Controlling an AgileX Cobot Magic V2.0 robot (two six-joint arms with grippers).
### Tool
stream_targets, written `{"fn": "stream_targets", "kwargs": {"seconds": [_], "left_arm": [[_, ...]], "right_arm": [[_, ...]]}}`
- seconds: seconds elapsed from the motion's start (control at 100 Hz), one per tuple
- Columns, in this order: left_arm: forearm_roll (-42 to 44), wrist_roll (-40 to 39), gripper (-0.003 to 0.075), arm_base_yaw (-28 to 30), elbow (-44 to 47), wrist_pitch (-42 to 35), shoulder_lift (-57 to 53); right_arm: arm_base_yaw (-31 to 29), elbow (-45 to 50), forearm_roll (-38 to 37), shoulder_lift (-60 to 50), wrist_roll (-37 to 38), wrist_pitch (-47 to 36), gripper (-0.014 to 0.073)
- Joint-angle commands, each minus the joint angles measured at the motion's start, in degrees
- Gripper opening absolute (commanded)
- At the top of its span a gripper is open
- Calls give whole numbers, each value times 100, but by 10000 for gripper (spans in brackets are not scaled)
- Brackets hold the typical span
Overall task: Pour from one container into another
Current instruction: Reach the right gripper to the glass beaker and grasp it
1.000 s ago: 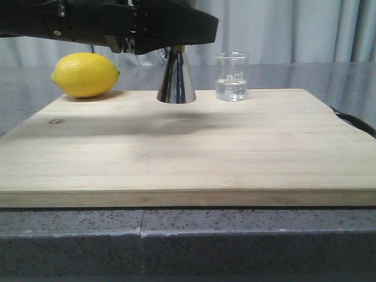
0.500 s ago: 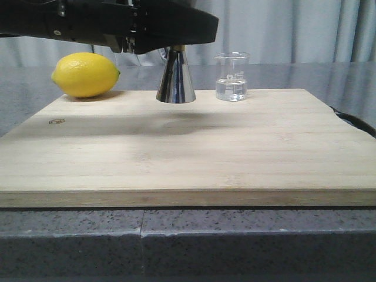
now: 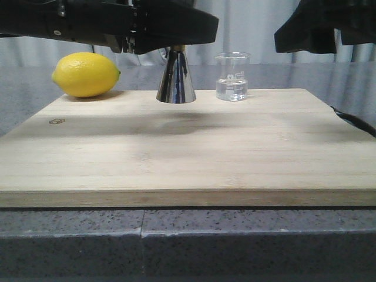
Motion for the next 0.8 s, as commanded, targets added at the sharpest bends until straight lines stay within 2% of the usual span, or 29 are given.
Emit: {"fn": "stream_targets", "kwargs": {"seconds": [0.0, 0.12, 0.41, 0.79], "left_arm": [[-476, -56, 238, -66, -177, 572, -231], [-476, -56, 238, -66, -177, 572, -231], [-476, -56, 238, -66, -177, 572, -231], [-476, -56, 238, -66, -177, 572, -231]], "right_arm": [[0, -68, -516, 153, 570, -1057, 626], [-70, -20, -1415, 579, 1257, -1834, 626], [-350, -47, -1885, 1528, 1312, -3129, 626], [-392, -794, -2320, 2350, 1443, -3051, 626]]}}
